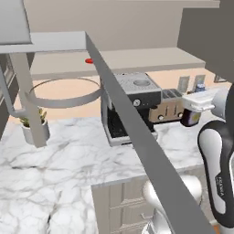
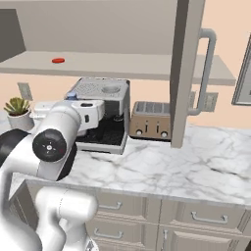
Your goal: The dining table condiment station is running low on condiment bottle. Refill the condiment station by opening the cabinet and taking the condiment bottle from the cabinet and placing it on the dining table.
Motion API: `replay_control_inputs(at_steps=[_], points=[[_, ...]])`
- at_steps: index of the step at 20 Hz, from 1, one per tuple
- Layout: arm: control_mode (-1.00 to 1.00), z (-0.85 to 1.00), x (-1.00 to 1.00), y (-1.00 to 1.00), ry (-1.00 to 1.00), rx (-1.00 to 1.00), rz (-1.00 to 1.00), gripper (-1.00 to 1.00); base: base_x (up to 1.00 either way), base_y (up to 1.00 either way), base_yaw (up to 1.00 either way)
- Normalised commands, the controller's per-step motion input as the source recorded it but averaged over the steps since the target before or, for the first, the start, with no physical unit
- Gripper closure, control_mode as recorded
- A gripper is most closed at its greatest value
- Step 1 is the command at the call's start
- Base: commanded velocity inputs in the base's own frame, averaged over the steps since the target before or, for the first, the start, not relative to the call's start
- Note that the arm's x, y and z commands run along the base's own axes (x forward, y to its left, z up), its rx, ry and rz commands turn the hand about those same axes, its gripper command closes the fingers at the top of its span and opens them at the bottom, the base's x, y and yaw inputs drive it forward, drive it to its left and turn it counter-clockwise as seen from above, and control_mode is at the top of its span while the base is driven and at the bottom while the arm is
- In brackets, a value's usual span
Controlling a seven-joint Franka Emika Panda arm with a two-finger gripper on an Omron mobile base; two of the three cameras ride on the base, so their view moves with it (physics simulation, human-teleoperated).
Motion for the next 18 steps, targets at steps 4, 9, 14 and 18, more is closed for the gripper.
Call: replay_control_inputs(at_steps=[4, 9, 14, 18], points=[[1.0, 0.0, 0.0, 0.0, 0.0, 0.0, 0.0, 1.0, -0.82, 0.0, -0.71], [1.0, 0.0, 0.0, 0.0, 0.0, 0.0, 0.0, 1.0, -0.54, 0.0, -0.87], [1.0, 0.0, 0.0, 0.0, 0.0, 0.0, 0.0, 1.0, -0.51, 0.0, -0.88], [1.0, 0.0, 0.0, 0.0, 0.0, 0.0, 0.0, 1.0, -0.34, 0.0, -0.9]])
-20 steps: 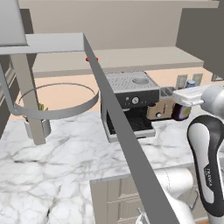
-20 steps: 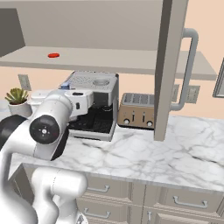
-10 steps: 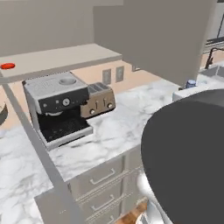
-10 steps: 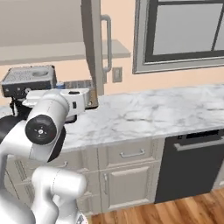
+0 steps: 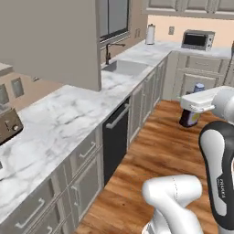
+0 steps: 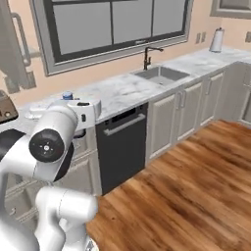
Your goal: The dining table condiment station is running low on condiment bottle. Refill the condiment station by opening the cabinet and taking the condiment bottle from the cabinet and placing it on the dining table.
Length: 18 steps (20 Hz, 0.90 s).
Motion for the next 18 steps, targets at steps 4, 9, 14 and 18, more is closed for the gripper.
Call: replay_control_inputs(at_steps=[4, 9, 14, 18], points=[[1.0, 0.0, 0.0, 0.0, 0.0, 0.0, 0.0, 1.0, -0.04, -0.18, -0.88], [1.0, 0.0, 0.0, 0.0, 0.0, 0.0, 0.0, 1.0, 0.0, -0.82, -0.74], [1.0, 0.0, 0.0, 0.0, 0.0, 0.0, 0.0, 1.0, 0.06, -1.0, -0.56], [1.0, 0.0, 0.0, 0.0, 0.0, 0.0, 0.0, 1.0, 0.25, -0.78, -0.47]])
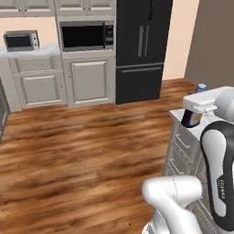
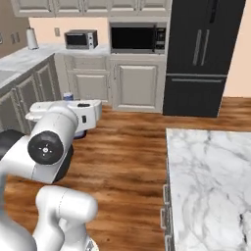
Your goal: The dining table condiment station is running low on condiment bottle. Refill the condiment station by opening the cabinet and taking the condiment bottle from the cabinet and placing it on the dining table.
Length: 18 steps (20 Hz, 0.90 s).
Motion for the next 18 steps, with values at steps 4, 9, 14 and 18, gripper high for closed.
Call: replay_control_inputs(at_steps=[4, 9, 14, 18], points=[[1.0, 0.0, 0.0, 0.0, 0.0, 0.0, 0.0, 1.0, 0.4, 0.64, -0.66], [1.0, 0.0, 0.0, 0.0, 0.0, 0.0, 0.0, 1.0, 0.32, 0.83, -0.71], [1.0, 0.0, 0.0, 0.0, 0.0, 0.0, 0.0, 1.0, 0.4, 0.94, -0.65], [1.0, 0.0, 0.0, 0.0, 0.0, 0.0, 0.0, 1.0, 0.59, 0.97, -0.62]])
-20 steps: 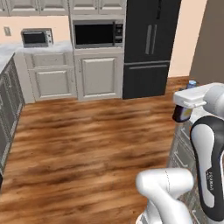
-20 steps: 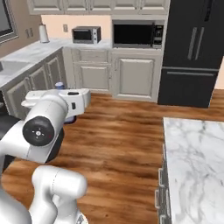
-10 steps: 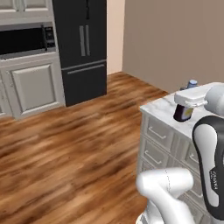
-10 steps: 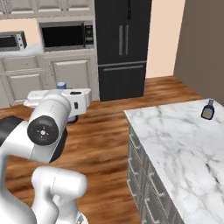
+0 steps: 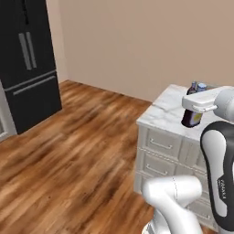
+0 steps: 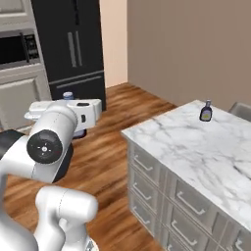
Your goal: The dining table condiment station is running low on condiment bottle. Refill the condiment station by opening the cabinet and taking the condiment bottle from the cabinet and placing it on the dining table.
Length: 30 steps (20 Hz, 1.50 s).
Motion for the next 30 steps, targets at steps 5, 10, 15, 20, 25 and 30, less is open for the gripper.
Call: replay_control_inputs(at_steps=[5, 10, 15, 20, 25, 30], points=[[1.0, 0.0, 0.0, 0.0, 0.0, 0.0, 0.0, 1.0, 0.59, 1.0, -0.57], [1.0, 0.0, 0.0, 0.0, 0.0, 0.0, 0.0, 1.0, 0.49, 1.0, -0.48], [1.0, 0.0, 0.0, 0.0, 0.0, 0.0, 0.0, 1.0, 0.41, 1.0, -0.46], [1.0, 0.0, 0.0, 0.0, 0.0, 0.0, 0.0, 1.0, 0.48, 1.0, -0.47], [1.0, 0.0, 0.0, 0.0, 0.0, 0.0, 0.0, 1.0, 0.57, 1.0, -0.47], [1.0, 0.0, 0.0, 0.0, 0.0, 0.0, 0.0, 1.0, 0.6, 1.0, -0.48]])
